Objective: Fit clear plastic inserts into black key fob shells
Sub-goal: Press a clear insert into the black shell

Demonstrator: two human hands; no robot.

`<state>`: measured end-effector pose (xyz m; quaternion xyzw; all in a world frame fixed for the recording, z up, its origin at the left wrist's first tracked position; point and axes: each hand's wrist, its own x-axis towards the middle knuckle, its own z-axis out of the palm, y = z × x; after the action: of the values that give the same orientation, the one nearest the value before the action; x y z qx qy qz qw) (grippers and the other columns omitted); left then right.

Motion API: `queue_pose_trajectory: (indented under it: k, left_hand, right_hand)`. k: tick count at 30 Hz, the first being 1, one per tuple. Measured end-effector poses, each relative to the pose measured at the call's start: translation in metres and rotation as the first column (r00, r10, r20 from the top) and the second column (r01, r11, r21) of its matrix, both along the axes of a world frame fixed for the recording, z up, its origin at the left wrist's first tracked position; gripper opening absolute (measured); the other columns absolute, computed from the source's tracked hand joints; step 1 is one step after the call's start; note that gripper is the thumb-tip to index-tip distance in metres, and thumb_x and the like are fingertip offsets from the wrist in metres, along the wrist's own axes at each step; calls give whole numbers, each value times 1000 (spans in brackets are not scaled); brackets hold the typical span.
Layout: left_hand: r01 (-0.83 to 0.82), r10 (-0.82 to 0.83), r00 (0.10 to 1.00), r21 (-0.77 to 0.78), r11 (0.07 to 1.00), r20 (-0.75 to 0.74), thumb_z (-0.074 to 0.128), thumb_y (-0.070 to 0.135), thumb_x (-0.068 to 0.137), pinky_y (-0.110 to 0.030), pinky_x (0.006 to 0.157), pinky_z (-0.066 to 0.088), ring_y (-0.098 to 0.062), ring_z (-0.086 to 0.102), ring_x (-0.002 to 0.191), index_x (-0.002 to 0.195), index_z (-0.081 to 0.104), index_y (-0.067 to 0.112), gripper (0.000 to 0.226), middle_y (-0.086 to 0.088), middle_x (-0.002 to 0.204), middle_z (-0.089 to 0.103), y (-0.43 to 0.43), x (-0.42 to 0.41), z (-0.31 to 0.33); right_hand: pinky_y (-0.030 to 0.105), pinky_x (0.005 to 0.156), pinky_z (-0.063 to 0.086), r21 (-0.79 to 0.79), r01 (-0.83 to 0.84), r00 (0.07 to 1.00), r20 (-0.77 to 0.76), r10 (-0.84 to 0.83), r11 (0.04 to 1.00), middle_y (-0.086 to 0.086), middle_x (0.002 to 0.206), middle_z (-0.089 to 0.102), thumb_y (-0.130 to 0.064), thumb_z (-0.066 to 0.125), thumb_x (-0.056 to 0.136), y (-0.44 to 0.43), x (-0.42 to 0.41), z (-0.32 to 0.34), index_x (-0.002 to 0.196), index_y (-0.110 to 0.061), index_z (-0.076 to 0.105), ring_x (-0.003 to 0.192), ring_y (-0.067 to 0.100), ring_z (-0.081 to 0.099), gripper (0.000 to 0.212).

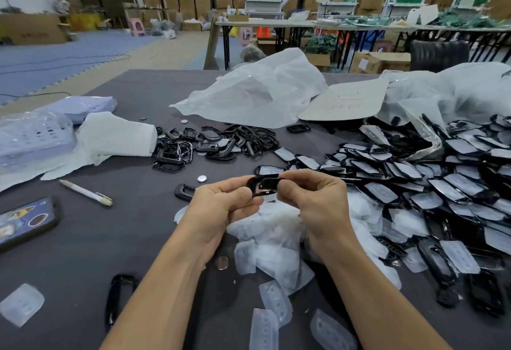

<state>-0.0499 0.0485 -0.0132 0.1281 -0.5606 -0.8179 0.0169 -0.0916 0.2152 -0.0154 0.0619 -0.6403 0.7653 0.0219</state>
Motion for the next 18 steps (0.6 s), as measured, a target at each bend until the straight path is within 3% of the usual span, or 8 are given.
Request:
queue_pose_trajectory:
  k: [6, 10, 15, 18]
  left_hand:
    - [-52, 52, 999, 21, 998, 7, 61, -7, 97, -21, 63, 61, -17, 79, 77, 108, 71, 0, 17, -13, 89, 81, 5, 0, 1]
    - [-105, 105, 994, 6, 994, 9, 62, -6, 96, -22, 60, 61, -17, 79, 74, 103, 71, 1, 13, -11, 84, 80, 5, -3, -1]
    - [-135, 135, 991, -11, 991, 7, 65, -8, 93, -22, 60, 60, -18, 78, 72, 102, 73, -1, 14, -13, 85, 80, 7, -4, -2]
    - [-191, 189, 982, -67, 979, -25, 69, -12, 88, -20, 62, 60, -15, 75, 69, 96, 78, 3, 19, -13, 86, 80, 8, -5, -3]
  right_hand:
    - [24, 65, 58, -16, 26, 1000, 14, -26, 1000, 10, 75, 77, 4, 82, 78, 3, 4, 6, 74, -18, 82, 68, 21, 73, 23]
    - [20, 55, 52, -37, 110, 994, 4, -109, 993, 9, 66, 73, 5, 79, 81, 12, 2, 13, 72, -13, 79, 55, 17, 67, 20]
    - [22, 51, 49, -69, 184, 982, 40, -182, 980, 3, 63, 68, 3, 64, 93, 17, 2, 14, 80, -10, 71, 49, 13, 58, 19]
    - [25, 47, 48, -90, 173, 985, 38, -170, 981, 11, 71, 69, 1, 53, 100, 16, 1, 14, 87, -12, 62, 53, 21, 65, 20]
